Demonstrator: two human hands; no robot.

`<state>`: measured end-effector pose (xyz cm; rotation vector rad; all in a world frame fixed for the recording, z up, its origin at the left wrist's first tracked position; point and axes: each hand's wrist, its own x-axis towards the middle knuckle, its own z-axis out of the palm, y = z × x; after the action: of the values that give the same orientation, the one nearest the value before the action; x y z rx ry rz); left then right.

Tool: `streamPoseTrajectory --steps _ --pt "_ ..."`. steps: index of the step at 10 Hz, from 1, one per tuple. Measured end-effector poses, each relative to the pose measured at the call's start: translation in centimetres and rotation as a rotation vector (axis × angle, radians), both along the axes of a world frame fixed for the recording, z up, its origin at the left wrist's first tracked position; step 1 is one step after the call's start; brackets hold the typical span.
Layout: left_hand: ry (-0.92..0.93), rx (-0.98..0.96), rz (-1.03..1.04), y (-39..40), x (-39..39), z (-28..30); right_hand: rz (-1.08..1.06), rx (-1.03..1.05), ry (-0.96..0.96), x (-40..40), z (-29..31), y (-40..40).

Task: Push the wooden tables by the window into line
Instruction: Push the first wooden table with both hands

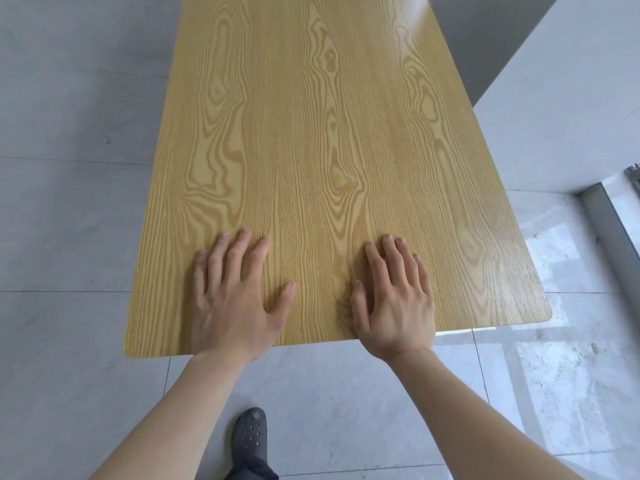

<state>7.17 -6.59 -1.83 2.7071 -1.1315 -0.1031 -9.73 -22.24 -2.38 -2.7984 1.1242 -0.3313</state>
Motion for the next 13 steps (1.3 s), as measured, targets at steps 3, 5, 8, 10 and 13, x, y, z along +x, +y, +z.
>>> streamPoseTrajectory --steps 3,5,8,10,13 --pt "0.002 -0.013 -0.009 -2.5 3.4 0.0 -0.008 -0.001 -0.020 3.4 0.0 -2.4" --pt "0.002 -0.027 -0.009 -4.2 5.6 -0.1 -0.012 -0.003 -0.021 5.6 -0.1 -4.0" --pt "-0.002 -0.040 -0.020 -6.8 9.4 -0.1 -0.014 -0.022 -0.034 9.1 -0.1 -6.4" --pt "-0.004 -0.055 -0.023 -8.7 12.1 -0.2 -0.022 -0.029 -0.036 11.8 -0.2 -8.2" --pt "-0.006 -0.059 -0.045 -10.1 15.2 -0.2 -0.035 -0.050 -0.051 14.4 -0.3 -9.2"
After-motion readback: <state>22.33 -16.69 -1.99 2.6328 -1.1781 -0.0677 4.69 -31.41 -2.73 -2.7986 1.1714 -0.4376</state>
